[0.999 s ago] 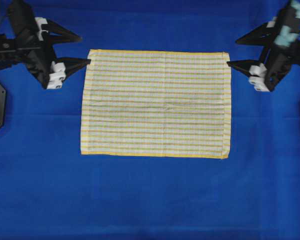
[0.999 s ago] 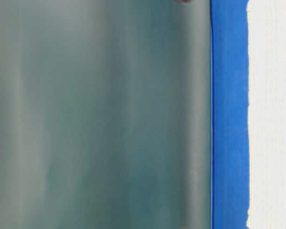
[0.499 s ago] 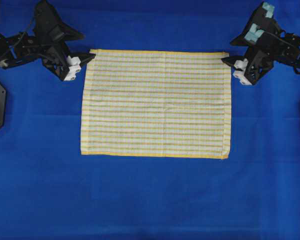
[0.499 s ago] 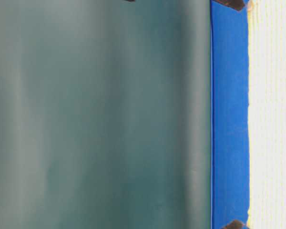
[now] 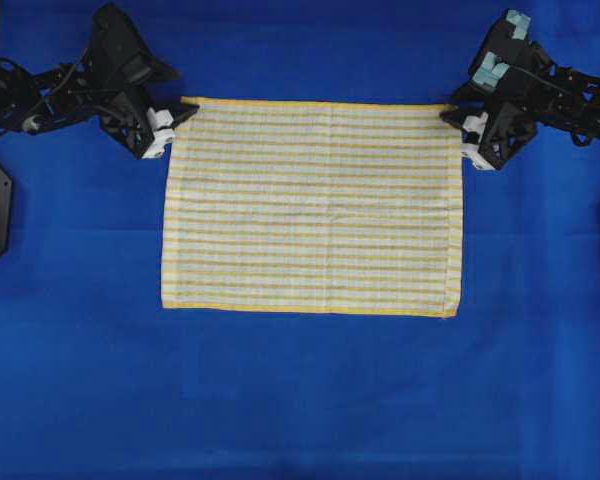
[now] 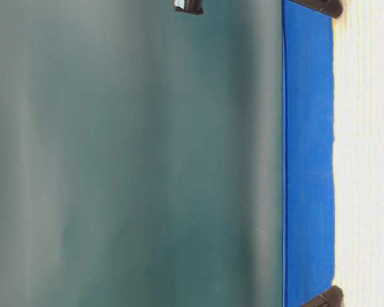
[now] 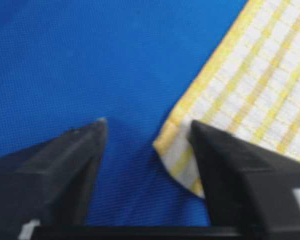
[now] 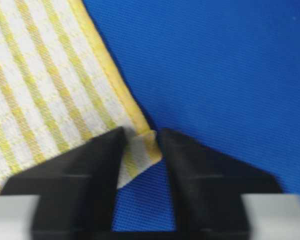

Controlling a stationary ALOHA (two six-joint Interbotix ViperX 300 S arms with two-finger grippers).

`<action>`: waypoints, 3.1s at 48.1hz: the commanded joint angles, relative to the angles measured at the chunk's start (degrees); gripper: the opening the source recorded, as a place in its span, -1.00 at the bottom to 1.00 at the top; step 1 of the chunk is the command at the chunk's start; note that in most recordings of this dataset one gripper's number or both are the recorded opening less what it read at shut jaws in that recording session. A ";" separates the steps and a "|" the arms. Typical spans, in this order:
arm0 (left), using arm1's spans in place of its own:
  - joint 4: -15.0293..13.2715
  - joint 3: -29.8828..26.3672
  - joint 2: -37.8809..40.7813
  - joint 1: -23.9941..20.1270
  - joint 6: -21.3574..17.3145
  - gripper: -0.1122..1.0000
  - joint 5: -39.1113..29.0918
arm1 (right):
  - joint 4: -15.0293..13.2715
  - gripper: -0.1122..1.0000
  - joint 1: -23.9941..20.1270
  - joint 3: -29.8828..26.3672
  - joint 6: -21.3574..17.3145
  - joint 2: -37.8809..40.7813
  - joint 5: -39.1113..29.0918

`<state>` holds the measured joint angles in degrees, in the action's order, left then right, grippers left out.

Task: Fold the yellow towel.
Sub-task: 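Move both grippers to the towel's top corners and pinch them, then pull the top corners down toward the bottom edge with both grippers, then release the folded edge and open both grippers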

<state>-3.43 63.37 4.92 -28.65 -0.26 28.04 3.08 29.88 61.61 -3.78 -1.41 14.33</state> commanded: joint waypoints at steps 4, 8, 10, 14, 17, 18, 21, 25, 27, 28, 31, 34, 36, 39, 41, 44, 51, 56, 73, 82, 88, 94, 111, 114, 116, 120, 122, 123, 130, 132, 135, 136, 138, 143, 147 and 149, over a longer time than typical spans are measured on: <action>0.18 0.09 -0.18 2.02 0.09 -0.14 -0.88 | 0.00 -0.58 -0.44 -0.44 0.09 -0.09 0.44; 0.18 0.18 -0.26 2.64 0.00 -0.46 -1.76 | 0.00 -0.71 -0.62 -0.53 0.18 -0.09 0.44; 0.18 0.18 -0.26 2.81 0.00 -0.63 -2.20 | -0.09 -0.71 -0.62 -0.53 0.26 -0.09 0.44; 0.18 0.18 -0.44 2.90 -0.09 -0.73 -2.90 | 0.00 -0.71 -0.53 -0.79 0.18 -0.09 0.53; 0.18 0.18 -0.79 2.90 -0.26 -0.73 -2.90 | -0.09 -0.71 -0.62 -0.97 0.18 -0.18 0.53; 0.18 0.09 -0.97 2.90 -0.44 -0.73 -2.90 | -0.09 -0.71 -0.53 -0.97 0.18 -0.26 0.53; 0.18 0.00 -1.58 2.90 -1.23 -0.73 -2.99 | -0.09 -0.71 -0.44 -1.14 0.18 -0.53 0.44; 0.18 -0.26 -2.99 2.81 -2.55 -0.73 -3.96 | 0.00 -0.71 0.00 -1.49 0.35 -1.32 0.09; 0.18 -0.44 -3.78 2.64 -2.99 -0.73 -4.66 | -0.09 -0.71 0.35 -1.58 0.53 -2.02 0.00; 0.18 -0.53 -4.31 2.55 -3.34 -0.73 -5.19 | 0.00 -0.71 0.53 -1.67 0.62 -2.37 -0.18; 0.18 -1.05 -5.98 2.20 -4.13 -0.73 -7.03 | -0.09 -0.71 0.97 -1.93 1.05 -3.52 -0.62; 0.18 -1.76 -8.00 1.85 -4.83 -0.73 -9.49 | 0.00 -0.71 1.14 -2.11 1.49 -4.75 -1.32; 0.18 -2.20 -9.23 1.76 -5.36 -0.73 -10.72 | 0.00 -0.71 1.23 -2.20 1.58 -5.62 -1.76; 0.18 -2.81 -10.46 1.58 -6.24 -0.73 -12.22 | 0.00 -0.71 1.32 -2.29 1.58 -6.59 -2.02; 0.26 -3.25 -11.25 1.49 -6.86 -0.73 -12.83 | 0.00 -0.71 1.32 -2.29 1.58 -6.94 -2.02; 0.18 -3.60 -12.13 1.41 -7.38 -0.73 -13.54 | 0.09 -0.71 1.32 -2.20 1.58 -7.65 -2.11; 0.18 -4.04 -13.01 1.23 -7.73 -0.73 -14.41 | 0.18 -0.71 1.32 -2.02 1.49 -8.17 -2.29; 0.18 -3.96 -13.10 1.23 -7.56 -0.73 -14.77 | 0.35 -0.71 1.32 -1.93 1.23 -8.26 -2.37; 0.18 -3.34 -16.17 3.52 -6.94 -0.73 -16.61 | 3.43 -0.71 -0.62 -0.70 0.70 -10.11 -3.78; -0.18 -1.93 -19.16 8.61 -6.50 -0.73 -17.84 | 5.89 -0.71 -4.31 1.41 0.62 -13.27 -4.04; -0.26 -0.26 -20.74 12.57 -3.78 -0.73 -17.58 | 8.17 -0.71 -7.29 3.34 0.53 -15.56 -5.36; -0.26 1.67 -22.24 16.61 1.23 -0.73 -17.40 | 10.37 -0.71 -11.25 4.75 0.53 -17.75 -7.03; -0.26 4.13 -26.10 30.15 13.18 -0.73 -17.14 | 18.28 -0.71 -22.76 5.98 0.53 -19.51 -7.82; -0.35 4.04 -26.19 32.52 14.94 -0.73 -17.23 | 19.34 -0.71 -24.70 5.98 0.53 -19.51 -7.82; -0.26 3.96 -26.02 33.75 15.91 -0.73 -17.23 | 19.95 -0.71 -25.93 6.06 0.53 -19.51 -7.82; -0.26 3.60 -25.49 35.77 17.31 -0.73 -17.14 | 21.01 -0.71 -28.04 6.06 0.53 -19.42 -7.82; -0.26 3.34 -25.22 36.47 17.67 -0.73 -17.14 | 21.53 -0.71 -29.00 6.06 0.53 -19.51 -7.82; -0.26 3.25 -25.14 36.83 17.84 -0.73 -17.14 | 22.06 -0.71 -29.53 6.06 0.53 -19.51 -7.82; -0.26 2.29 -23.91 39.55 19.60 -0.73 -17.14 | 24.35 -0.71 -32.52 5.89 0.53 -19.34 -7.82; -0.26 1.93 -23.55 40.17 19.95 -0.73 -17.14 | 24.79 -0.71 -33.22 5.80 0.53 -19.25 -7.82; -0.26 1.58 -22.94 40.69 19.95 -0.73 -17.31 | 24.96 -0.71 -33.93 5.71 0.53 -18.90 -7.73; -0.35 1.41 -22.76 40.78 19.95 -0.73 -17.31 | 25.05 -0.71 -34.01 5.62 0.53 -18.72 -7.65; -0.26 1.23 -22.41 40.78 19.86 -0.73 -17.40 | 25.05 -0.71 -34.10 5.36 0.53 -18.46 -7.73; -0.18 0.79 -21.71 40.78 19.51 -0.73 -17.49 | 25.05 -0.71 -34.10 4.75 0.53 -17.23 -7.82; -0.26 0.70 -21.36 40.61 19.51 -0.73 -17.49 | 25.05 -0.71 -34.45 4.13 0.62 -16.35 -7.82; -0.26 0.70 -21.27 40.61 19.51 -0.73 -17.49 | 25.05 -0.71 -34.63 3.87 0.62 -16.00 -7.82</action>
<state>-3.69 65.04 -16.26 11.95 19.34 10.28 27.95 -4.31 66.80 -3.34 -17.58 6.33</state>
